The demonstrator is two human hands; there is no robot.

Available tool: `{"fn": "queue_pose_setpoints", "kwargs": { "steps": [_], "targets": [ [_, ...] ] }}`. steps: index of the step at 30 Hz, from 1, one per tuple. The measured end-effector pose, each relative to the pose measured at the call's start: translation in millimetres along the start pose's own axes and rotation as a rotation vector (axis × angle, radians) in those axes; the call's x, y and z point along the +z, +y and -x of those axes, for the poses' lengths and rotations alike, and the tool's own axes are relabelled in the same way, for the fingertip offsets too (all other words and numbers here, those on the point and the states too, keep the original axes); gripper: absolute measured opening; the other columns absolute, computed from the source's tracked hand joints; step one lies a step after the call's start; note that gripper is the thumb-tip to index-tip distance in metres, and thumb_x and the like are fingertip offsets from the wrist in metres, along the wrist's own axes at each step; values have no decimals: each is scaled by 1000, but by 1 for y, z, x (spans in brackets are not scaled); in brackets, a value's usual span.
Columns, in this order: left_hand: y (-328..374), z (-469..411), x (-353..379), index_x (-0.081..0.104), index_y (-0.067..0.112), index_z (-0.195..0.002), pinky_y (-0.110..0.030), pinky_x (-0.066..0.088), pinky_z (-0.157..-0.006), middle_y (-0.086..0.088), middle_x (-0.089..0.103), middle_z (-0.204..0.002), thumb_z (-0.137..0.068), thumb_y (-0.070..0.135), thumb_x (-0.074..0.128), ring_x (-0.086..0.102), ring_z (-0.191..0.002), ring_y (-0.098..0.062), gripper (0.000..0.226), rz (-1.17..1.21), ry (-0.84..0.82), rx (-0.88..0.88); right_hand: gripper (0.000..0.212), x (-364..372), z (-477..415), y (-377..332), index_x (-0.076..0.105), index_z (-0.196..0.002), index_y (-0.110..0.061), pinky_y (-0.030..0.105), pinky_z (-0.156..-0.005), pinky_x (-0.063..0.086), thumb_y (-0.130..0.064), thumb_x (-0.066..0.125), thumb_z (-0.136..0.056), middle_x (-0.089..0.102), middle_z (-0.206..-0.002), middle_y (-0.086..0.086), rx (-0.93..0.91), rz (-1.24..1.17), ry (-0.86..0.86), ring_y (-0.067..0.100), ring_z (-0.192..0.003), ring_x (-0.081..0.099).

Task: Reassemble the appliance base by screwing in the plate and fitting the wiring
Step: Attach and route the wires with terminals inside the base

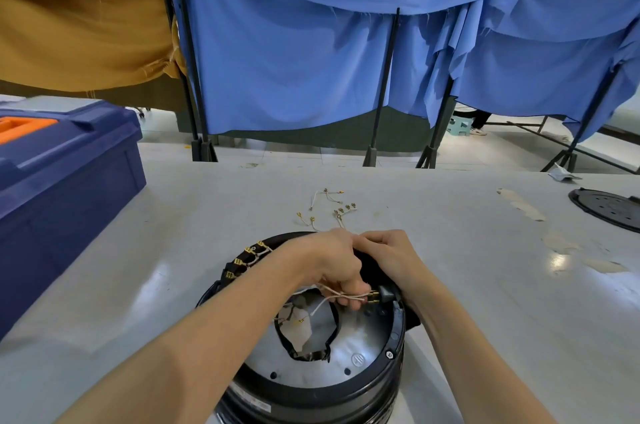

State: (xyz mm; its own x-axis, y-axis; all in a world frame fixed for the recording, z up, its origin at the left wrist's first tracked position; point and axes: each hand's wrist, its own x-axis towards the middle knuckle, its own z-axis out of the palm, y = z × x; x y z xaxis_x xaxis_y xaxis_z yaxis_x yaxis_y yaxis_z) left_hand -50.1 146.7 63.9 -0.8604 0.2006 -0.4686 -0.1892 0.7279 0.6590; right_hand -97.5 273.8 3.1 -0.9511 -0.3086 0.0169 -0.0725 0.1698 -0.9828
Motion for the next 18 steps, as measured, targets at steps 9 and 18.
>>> {"fn": "queue_pose_setpoints", "kwargs": {
  "steps": [9,18],
  "targets": [
    [-3,-9,15,61,1,-65,-25,52,-58,-10,67,-58,-84,-7,50,59,-49,-13,23,78,136,51,25,2,-4,1,73,-71,0,27,-57,43,-14,64,-90,64,-66,13,-60,54,17,15,-62,56],
    [-35,20,-24,76,17,-76,-17,50,-68,8,72,-70,-85,20,72,63,-67,-1,10,51,541,305,25,-11,3,-1,80,-86,-13,29,-73,59,-32,84,-72,76,-84,15,-8,-37,-120,26,-80,74]
  ]
}}
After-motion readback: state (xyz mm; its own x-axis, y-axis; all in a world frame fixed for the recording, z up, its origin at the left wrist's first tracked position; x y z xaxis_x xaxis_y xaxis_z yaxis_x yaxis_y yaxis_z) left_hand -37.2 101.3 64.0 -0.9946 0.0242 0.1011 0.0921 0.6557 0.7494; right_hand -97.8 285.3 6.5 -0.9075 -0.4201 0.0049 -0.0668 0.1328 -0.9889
